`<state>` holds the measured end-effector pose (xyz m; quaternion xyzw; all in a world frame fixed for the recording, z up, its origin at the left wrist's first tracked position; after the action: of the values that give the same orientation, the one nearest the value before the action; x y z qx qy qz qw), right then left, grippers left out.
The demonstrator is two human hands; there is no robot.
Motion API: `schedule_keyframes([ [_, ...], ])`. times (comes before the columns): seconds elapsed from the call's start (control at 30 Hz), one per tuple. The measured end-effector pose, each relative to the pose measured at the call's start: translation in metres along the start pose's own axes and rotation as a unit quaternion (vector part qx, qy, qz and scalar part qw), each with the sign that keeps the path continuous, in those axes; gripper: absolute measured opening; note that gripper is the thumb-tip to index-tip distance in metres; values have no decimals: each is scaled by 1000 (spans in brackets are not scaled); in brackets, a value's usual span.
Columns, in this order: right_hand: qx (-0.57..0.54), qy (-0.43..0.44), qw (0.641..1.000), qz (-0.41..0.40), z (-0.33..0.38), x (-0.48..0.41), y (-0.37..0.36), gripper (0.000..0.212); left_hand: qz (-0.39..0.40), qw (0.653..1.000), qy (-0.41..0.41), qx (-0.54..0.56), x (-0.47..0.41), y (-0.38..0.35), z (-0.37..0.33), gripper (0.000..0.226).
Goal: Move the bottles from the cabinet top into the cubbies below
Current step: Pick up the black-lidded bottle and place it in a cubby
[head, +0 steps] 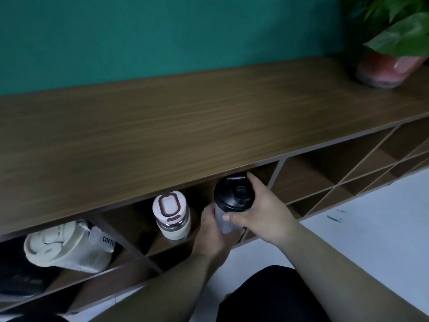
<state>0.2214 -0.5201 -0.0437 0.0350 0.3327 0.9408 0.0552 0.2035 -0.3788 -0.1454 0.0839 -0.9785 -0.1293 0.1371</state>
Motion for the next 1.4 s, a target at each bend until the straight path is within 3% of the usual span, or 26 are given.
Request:
schedule_keyframes([
  [0.17,58,55,997,3,-3,-21,-16,100,-90,993,-36,-64,-17,-11,3,90],
  [0.3,41,55,997,30,-12,-32,-25,92,-111,992,-22,-62,-24,-13,4,82],
  [0.97,19,20,999,37,-31,-43,-41,97,-90,991,15,-96,-45,-20,20,81],
  [1.4,52,28,998,6,-33,-42,-46,96,-77,986,-28,-147,-53,-17,35,83],
])
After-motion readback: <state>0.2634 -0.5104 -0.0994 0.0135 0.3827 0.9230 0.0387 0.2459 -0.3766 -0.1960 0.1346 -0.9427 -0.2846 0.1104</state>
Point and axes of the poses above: each hand's wrist, its own x-axis away from the middle knuckle, its own y-axis out of the back of the hand, z = x × y, the point moved 2 cm from there along -x, towards the middle knuckle, and after that the axes turned 13 degrees about -z, right-handed, at the moved point
